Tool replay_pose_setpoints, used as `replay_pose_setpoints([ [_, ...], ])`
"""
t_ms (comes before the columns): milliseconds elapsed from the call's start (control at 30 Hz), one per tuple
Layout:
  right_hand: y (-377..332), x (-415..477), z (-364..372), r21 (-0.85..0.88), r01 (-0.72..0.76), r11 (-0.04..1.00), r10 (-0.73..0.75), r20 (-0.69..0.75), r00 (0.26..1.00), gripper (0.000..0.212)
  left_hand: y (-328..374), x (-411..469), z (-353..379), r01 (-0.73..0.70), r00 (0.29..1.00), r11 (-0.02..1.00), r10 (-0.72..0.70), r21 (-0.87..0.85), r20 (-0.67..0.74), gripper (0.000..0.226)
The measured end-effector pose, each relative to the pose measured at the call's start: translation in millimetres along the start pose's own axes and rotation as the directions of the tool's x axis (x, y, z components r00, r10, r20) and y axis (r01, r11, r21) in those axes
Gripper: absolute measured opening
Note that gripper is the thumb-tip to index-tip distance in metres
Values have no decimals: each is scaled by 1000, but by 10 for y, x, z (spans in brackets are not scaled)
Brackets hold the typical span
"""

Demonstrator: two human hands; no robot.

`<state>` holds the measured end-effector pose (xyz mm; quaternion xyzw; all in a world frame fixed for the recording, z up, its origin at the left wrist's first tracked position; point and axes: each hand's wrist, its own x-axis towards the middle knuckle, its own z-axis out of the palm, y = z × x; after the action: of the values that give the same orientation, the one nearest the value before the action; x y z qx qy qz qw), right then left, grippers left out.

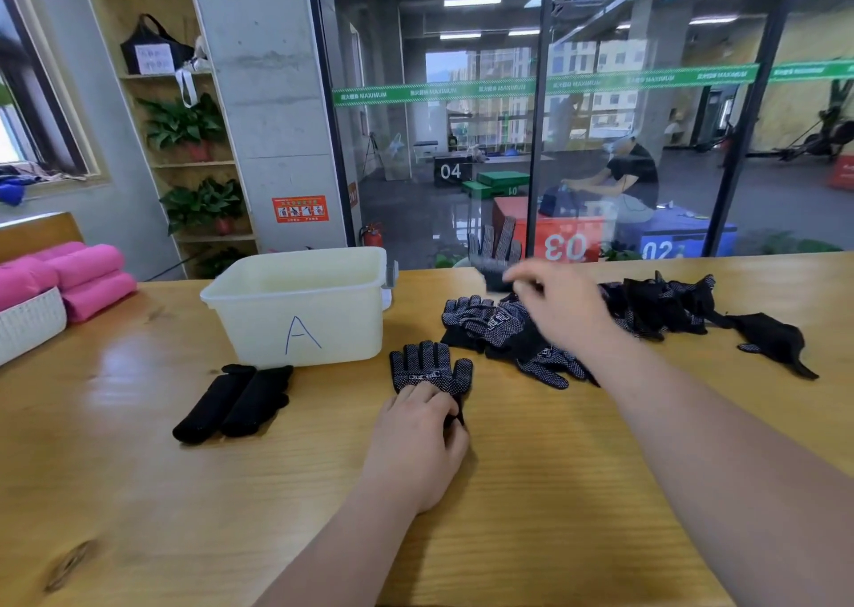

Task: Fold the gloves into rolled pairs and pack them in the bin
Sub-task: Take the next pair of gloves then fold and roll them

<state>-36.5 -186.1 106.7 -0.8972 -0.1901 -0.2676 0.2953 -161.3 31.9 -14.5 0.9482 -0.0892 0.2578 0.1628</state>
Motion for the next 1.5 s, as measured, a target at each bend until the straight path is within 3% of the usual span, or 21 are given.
replay_pose_setpoints([
  [67, 227, -295, 280, -183, 5, 983, 41, 246, 968, 31, 0, 0, -4, -13, 1000, 1000, 13, -15, 8, 25],
  [133, 423, -604, 511, -266, -5, 964, 98, 340, 935, 39, -5, 6, 0, -28, 999, 999, 28, -24, 20, 26],
  [333, 489, -881, 468, -377, -125, 918, 220, 219, 951, 50, -6, 13, -10, -50, 996, 998, 52, -37, 67, 33],
  [467, 626, -1013, 345, -438, -193, 878, 361, 340, 868, 59, -1, 0, -29, -43, 996, 998, 46, -42, 73, 33],
  [667, 589, -1137, 273, -547, -279, 790, 425, 160, 891, 52, 21, -5, -44, -43, 997, 997, 47, -56, 63, 29],
  [833, 456, -1138, 258, -631, -284, 722, 447, 112, 887, 54, 12, -7, -30, -39, 998, 997, 42, -65, 52, 27],
  [933, 465, -1138, 267, -607, -233, 760, 362, 97, 927, 52, 4, -8, -12, -43, 998, 997, 46, -61, 43, 26],
  [1000, 490, -1129, 309, -559, -106, 823, 252, 190, 949, 53, 1, -4, -2, -40, 998, 997, 43, -60, 38, 26],
  [1067, 525, -1112, 349, -493, -23, 870, 198, 306, 931, 57, -1, 1, 12, -42, 999, 997, 44, -57, 30, 25],
  [1167, 542, -1099, 326, -447, 40, 894, 137, 358, 924, 59, 1, 7, 28, -47, 998, 998, 49, -50, 28, 25],
  [1333, 315, -1135, 433, -271, 274, 923, -120, 473, 873, 58, 7, 11, 53, -68, 997, 997, 68, -28, 23, 24],
  [1500, 286, -1149, 432, -150, 287, 946, -203, 413, 888, 49, 5, 3, 58, -76, 997, 997, 77, -32, 17, 25],
])
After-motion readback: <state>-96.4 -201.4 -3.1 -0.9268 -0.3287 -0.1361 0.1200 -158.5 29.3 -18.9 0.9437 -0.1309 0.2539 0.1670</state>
